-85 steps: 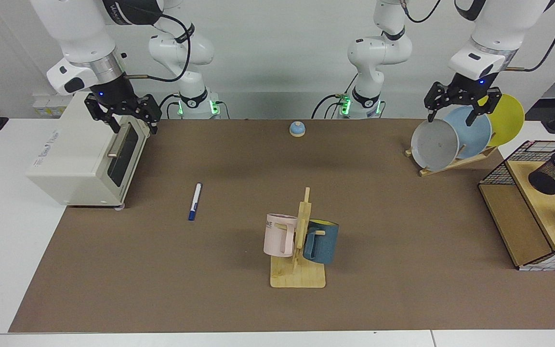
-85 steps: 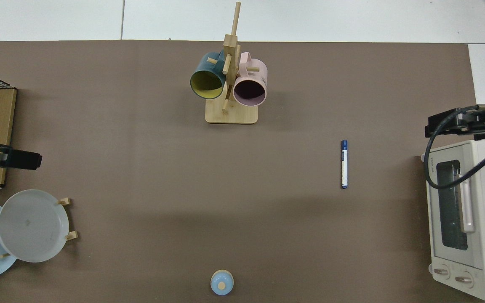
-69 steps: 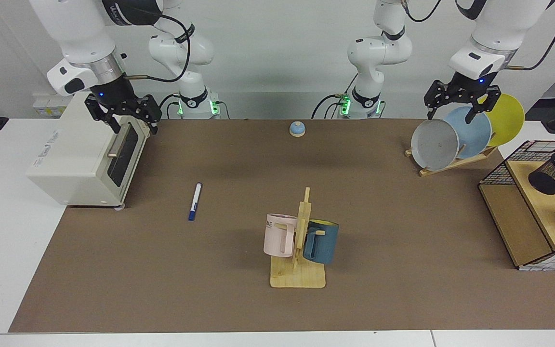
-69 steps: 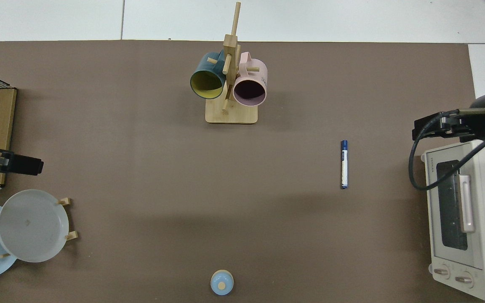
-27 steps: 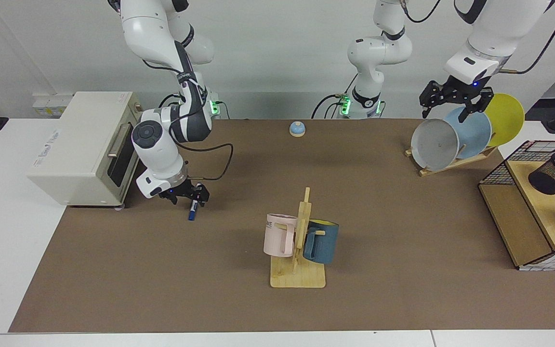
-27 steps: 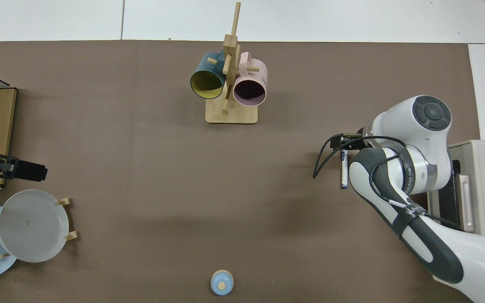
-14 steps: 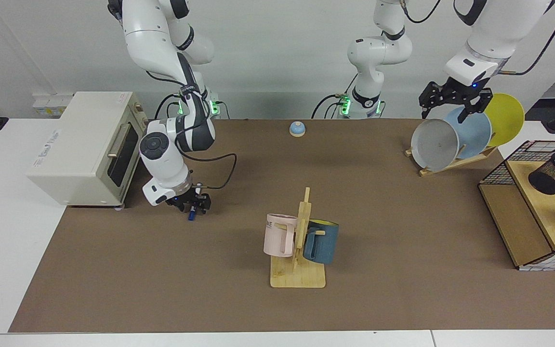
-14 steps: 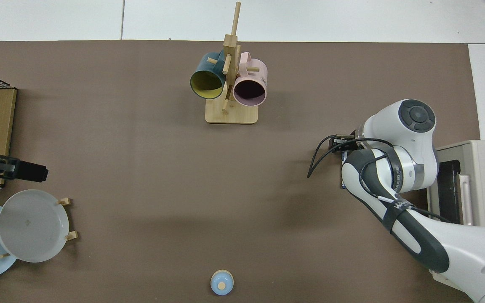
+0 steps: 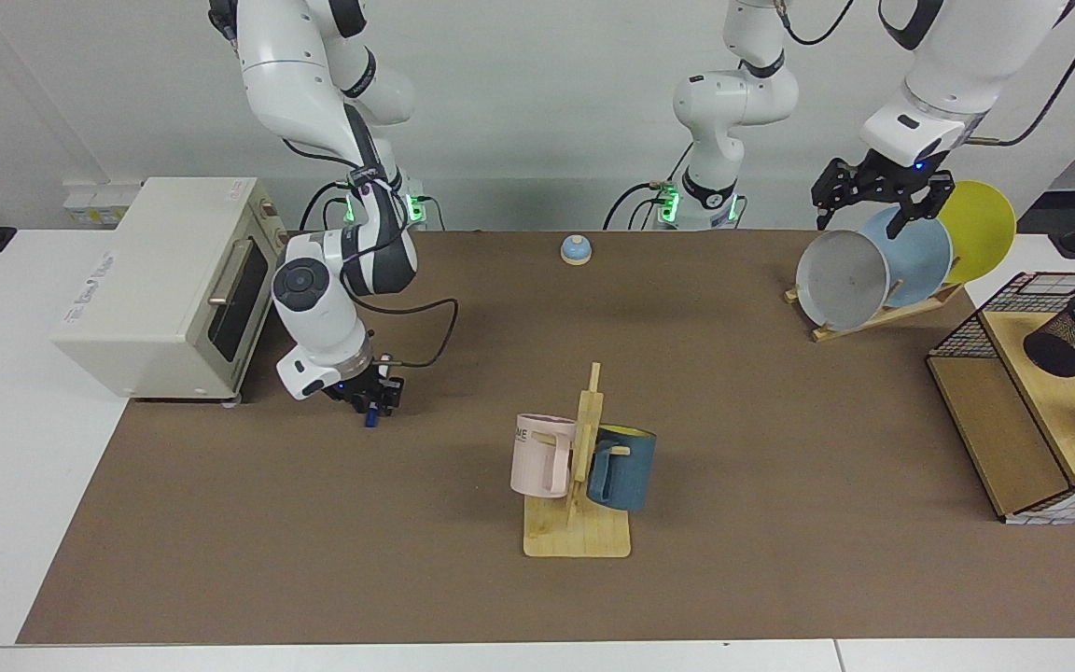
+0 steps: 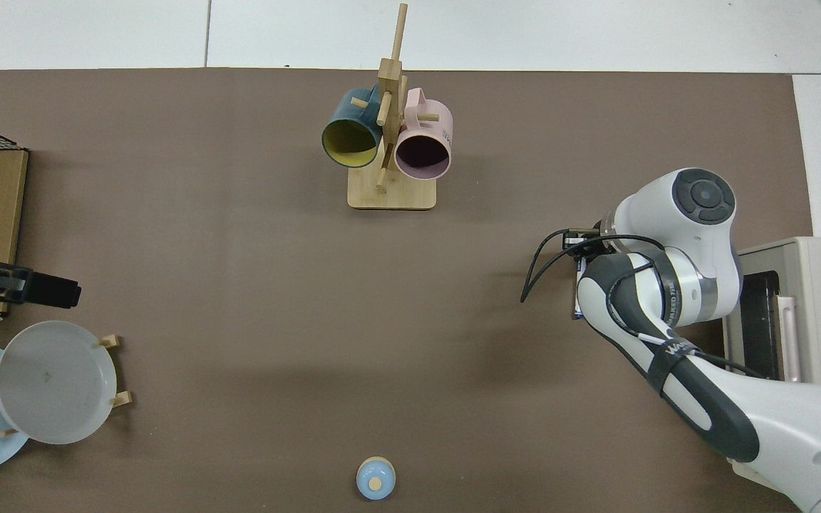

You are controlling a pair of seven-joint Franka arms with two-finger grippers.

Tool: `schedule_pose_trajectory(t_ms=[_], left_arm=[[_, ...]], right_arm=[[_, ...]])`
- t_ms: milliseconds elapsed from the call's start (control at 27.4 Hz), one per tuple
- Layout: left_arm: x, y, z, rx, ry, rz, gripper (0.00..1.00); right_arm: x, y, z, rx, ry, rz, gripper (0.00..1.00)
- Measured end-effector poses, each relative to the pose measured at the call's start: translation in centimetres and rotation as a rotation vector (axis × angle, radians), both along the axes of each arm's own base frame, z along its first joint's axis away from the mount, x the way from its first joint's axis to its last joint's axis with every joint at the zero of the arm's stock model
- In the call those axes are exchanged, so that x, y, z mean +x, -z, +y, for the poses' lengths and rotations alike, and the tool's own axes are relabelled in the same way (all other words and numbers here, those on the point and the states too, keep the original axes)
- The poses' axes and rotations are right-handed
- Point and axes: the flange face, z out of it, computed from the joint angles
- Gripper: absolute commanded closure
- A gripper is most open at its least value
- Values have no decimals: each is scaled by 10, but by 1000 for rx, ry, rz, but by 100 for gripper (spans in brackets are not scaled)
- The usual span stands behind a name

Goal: Put markers into pen holder
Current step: 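Lift the marker with the right gripper while the left gripper approaches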

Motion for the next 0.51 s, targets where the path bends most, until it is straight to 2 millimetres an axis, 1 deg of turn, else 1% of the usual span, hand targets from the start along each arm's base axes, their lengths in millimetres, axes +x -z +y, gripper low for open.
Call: schedule_pose_trajectory(t_ms=[219,328,438,511], left_arm=[[0,0,0,-1,2,-3,0],[1,-1,-3,-2,8,-9,0],[2,-2,-7,-2,42,-19,0],[2,-2,-10,-4,99,-21,0]], right_arm=[[1,-2,3,-7,4,-6,100],[5,-11,11,-9,25,-4,100],[12,-36,29,-16,52,14,100],[17,-57,41,-8,83,20,100]])
